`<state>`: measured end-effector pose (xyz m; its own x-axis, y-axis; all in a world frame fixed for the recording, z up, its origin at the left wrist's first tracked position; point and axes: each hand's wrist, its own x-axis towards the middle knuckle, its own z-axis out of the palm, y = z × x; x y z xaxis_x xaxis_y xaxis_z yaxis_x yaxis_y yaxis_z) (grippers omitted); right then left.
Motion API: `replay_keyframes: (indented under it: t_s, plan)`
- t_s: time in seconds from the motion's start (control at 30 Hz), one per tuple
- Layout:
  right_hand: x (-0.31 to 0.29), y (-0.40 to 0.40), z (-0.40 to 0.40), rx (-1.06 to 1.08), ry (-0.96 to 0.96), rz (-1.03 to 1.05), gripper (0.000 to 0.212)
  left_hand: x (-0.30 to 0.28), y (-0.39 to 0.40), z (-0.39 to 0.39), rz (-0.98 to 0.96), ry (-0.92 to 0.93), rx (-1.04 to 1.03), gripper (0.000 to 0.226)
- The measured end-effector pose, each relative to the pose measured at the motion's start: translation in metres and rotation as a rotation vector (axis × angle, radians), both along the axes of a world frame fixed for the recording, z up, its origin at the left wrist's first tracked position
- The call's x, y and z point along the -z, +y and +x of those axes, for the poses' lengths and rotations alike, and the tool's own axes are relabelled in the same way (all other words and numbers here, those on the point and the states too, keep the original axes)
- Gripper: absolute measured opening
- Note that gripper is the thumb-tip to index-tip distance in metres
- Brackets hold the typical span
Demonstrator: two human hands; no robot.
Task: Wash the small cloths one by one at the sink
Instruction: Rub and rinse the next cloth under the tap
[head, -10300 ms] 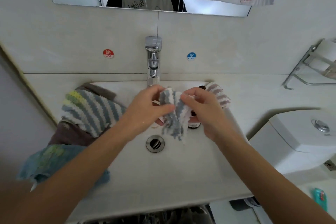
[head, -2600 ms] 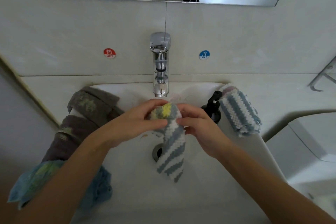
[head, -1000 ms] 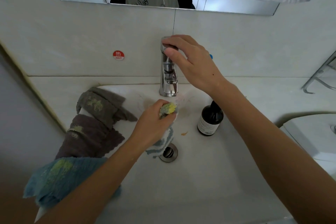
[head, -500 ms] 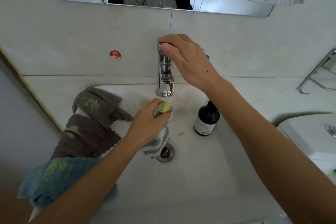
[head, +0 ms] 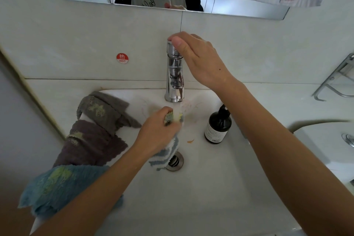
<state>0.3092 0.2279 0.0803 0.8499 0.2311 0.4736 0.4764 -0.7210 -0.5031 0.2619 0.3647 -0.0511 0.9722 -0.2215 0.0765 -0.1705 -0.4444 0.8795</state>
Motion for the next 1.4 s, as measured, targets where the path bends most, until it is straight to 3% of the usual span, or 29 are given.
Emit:
replay_keyframes:
  t_s: [0.5, 0.57, 0.63, 0.7, 0.87, 1.03, 1.3, 1.4]
  plan:
    - [0.01, 0.0, 0.002, -0.01, -0.028, 0.056, 0.043, -0.013, 0.01, -0.003, 0.207, 0.193, 0.166, 0.047]
    - [0.018, -0.001, -0.002, -0.027, -0.052, 0.077, 0.043, -0.014, 0.01, -0.005, 0.215, 0.19, 0.174, 0.034]
    - [0.029, -0.002, -0.007, -0.032, -0.075, 0.084, 0.043, -0.015, 0.008, -0.006, 0.203, 0.161, 0.156, 0.012]
    - [0.037, -0.002, -0.01, -0.039, -0.094, 0.084, 0.047, -0.016, 0.007, -0.006, 0.163, 0.154, 0.131, 0.005]
    - [0.04, -0.01, -0.018, -0.108, -0.03, 0.143, 0.048, -0.008, -0.004, -0.008, 0.032, 0.228, 0.062, 0.016]
    - [0.063, -0.047, -0.052, -0.016, 0.046, -0.003, 0.061, 0.002, -0.025, -0.011, -0.071, 0.425, 0.046, 0.036]
    - [0.103, -0.102, -0.08, 0.172, 0.011, -0.181, 0.07, -0.013, -0.078, -0.003, -0.079, 0.252, 0.076, 0.039]
    - [0.112, -0.109, -0.083, 0.174, 0.087, -0.192, 0.078, -0.019, -0.097, -0.003, -0.085, 0.227, 0.112, 0.038]
